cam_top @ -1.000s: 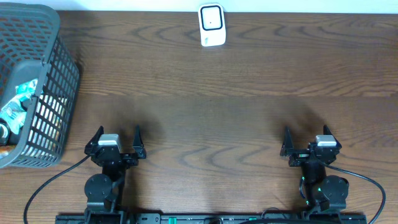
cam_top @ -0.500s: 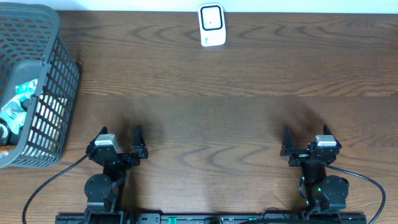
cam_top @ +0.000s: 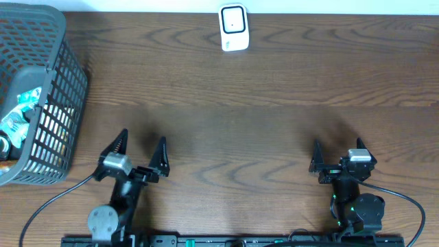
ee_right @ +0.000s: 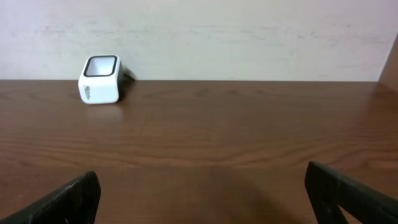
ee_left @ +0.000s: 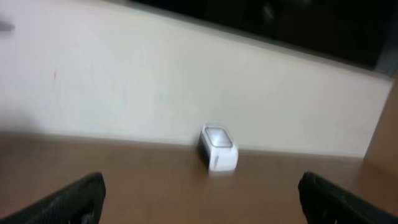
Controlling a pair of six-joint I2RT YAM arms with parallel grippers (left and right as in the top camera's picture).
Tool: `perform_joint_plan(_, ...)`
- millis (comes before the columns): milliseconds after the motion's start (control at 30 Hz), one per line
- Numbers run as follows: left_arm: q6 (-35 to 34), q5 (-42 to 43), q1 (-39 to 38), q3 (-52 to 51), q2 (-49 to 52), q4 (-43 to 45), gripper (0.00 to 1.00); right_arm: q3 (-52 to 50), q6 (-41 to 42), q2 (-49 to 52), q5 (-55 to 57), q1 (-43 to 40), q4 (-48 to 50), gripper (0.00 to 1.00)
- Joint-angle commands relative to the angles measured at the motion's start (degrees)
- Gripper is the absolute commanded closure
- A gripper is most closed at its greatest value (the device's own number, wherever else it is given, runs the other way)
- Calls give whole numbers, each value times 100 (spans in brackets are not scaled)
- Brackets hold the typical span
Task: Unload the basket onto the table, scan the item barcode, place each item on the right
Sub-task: 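Open the left gripper and swing it over the grey basket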
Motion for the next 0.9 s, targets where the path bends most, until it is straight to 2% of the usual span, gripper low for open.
perform_joint_plan(0, -13, 140, -22, 162, -37, 603, 2, -13, -44, -31, 26, 24, -17, 1)
perform_joint_plan(100, -9, 138, -22, 487, -37, 1097, 2, -13, -44, -31, 26, 24, -17, 1)
perform_joint_plan(267, 238, 138, -20, 1513, 7, 890, 2, -13, -44, -31, 26, 24, -17, 1)
perform_joint_plan(367, 365, -35, -20, 2448, 254, -39, 2, -13, -44, -31, 26, 24, -17, 1)
perform_joint_plan(567, 474, -164, -17, 4959, 1681, -4000, 2, -13, -44, -31, 26, 24, -17, 1)
perform_joint_plan(633, 492, -44, -17, 5549, 2111, -4728, 2, -13, -44, -31, 26, 24, -17, 1)
perform_joint_plan(733, 485, 74, -20, 6133, 2581, -5132, 2, -13, -44, -31, 26, 24, -17, 1)
perform_joint_plan(867, 463, 566, -17, 6297, 2712, -4795, 2, -13, -44, -31, 26, 24, -17, 1)
